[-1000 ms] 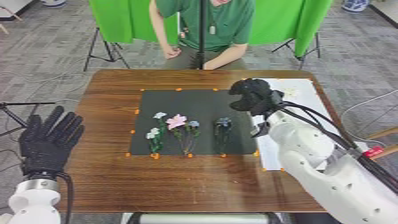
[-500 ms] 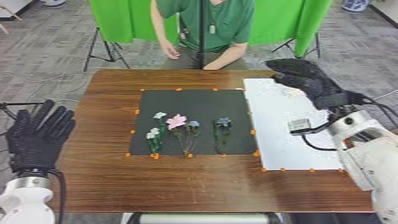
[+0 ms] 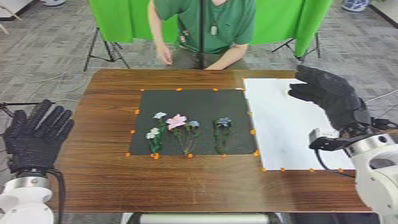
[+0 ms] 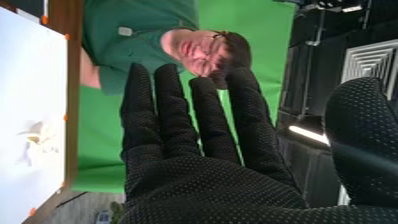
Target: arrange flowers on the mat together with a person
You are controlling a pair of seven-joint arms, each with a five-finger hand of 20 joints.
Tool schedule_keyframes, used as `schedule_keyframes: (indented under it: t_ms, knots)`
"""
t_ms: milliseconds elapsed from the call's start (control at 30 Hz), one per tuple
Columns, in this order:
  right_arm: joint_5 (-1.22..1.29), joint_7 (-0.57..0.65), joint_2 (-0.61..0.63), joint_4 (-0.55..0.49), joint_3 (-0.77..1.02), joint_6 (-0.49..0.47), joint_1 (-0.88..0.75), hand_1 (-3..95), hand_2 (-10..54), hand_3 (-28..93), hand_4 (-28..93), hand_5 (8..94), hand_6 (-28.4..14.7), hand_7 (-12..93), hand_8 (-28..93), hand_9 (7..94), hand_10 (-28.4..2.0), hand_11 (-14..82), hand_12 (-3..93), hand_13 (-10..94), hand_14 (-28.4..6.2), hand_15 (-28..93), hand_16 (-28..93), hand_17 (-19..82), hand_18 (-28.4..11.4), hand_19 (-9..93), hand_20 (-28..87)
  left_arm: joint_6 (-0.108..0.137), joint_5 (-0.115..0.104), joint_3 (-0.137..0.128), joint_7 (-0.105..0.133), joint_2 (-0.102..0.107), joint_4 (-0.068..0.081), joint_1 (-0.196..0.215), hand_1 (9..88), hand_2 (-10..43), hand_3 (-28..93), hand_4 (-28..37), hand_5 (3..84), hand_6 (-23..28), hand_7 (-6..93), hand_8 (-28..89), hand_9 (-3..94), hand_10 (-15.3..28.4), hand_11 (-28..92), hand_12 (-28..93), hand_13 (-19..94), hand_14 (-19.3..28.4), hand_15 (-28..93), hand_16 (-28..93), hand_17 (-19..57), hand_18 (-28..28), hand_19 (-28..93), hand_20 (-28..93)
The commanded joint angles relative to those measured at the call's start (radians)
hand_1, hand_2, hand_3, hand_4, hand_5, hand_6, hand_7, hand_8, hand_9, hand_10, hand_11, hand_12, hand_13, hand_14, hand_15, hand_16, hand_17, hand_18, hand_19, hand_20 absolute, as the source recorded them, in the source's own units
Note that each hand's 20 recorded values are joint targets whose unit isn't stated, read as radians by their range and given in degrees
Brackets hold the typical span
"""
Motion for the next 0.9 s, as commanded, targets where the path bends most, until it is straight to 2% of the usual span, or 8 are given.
schedule_keyframes:
  t_ms: [33, 400, 767, 900]
  knots:
    - [-0.037, -0.015, -0.029, -0.008, 0.008, 0.006, -0.022, 17.3, 9.6, 72, -22, 41.5, -2.6, 11, -8, 38.1, -13.5, 3.8, 15.6, 35, -14.4, 13, 25, 18, -16.8, 30, 18, 0.011, -0.015, 0.001, 0.014, -0.004, 0.004, 0.022, 26.4, 10.0, 69, -28.3, 42.3, 8.7, 12.6, -9, 38.0, 17.1, 23, 12, 27, 16.0, 32, -6, -4.6, 13.0, 27, 11]
    - [-0.017, 0.003, -0.047, -0.018, 0.012, -0.016, -0.042, 17.5, 9.7, 71, -22, 41.6, -2.5, 11, -8, 38.3, -13.4, 3.9, 15.5, 35, -14.4, 12, 26, 18, -16.9, 30, 19, 0.021, -0.012, -0.009, 0.015, -0.018, -0.003, 0.037, 26.3, 10.2, 69, -28.3, 42.4, 8.8, 12.5, -9, 38.3, 17.0, 23, 12, 27, 16.0, 32, -6, -4.6, 13.0, 27, 11]
    - [-0.016, 0.004, -0.044, -0.023, 0.004, 0.002, -0.044, 18.0, 9.8, 72, -22, 41.5, -2.4, 11, -8, 38.2, -13.3, 3.9, 15.5, 35, -14.4, 12, 27, 18, -17.0, 30, 19, 0.021, -0.009, -0.012, 0.007, -0.021, 0.000, 0.034, 26.3, 10.2, 69, -28.3, 42.5, 8.7, 12.6, -9, 38.3, 17.1, 23, 12, 27, 16.0, 32, -6, -4.7, 13.1, 27, 11]
    - [-0.021, 0.015, -0.046, -0.022, -0.006, -0.023, -0.045, 18.3, 9.7, 72, -22, 41.4, -2.4, 11, -8, 38.4, -13.1, 4.0, 15.5, 35, -14.5, 12, 27, 18, -17.1, 30, 19, 0.021, -0.010, -0.013, 0.003, -0.020, 0.002, 0.033, 26.3, 10.3, 69, -28.3, 42.5, 8.7, 12.6, -9, 38.4, 17.0, 23, 12, 27, 15.9, 32, -6, -4.8, 13.2, 27, 11]
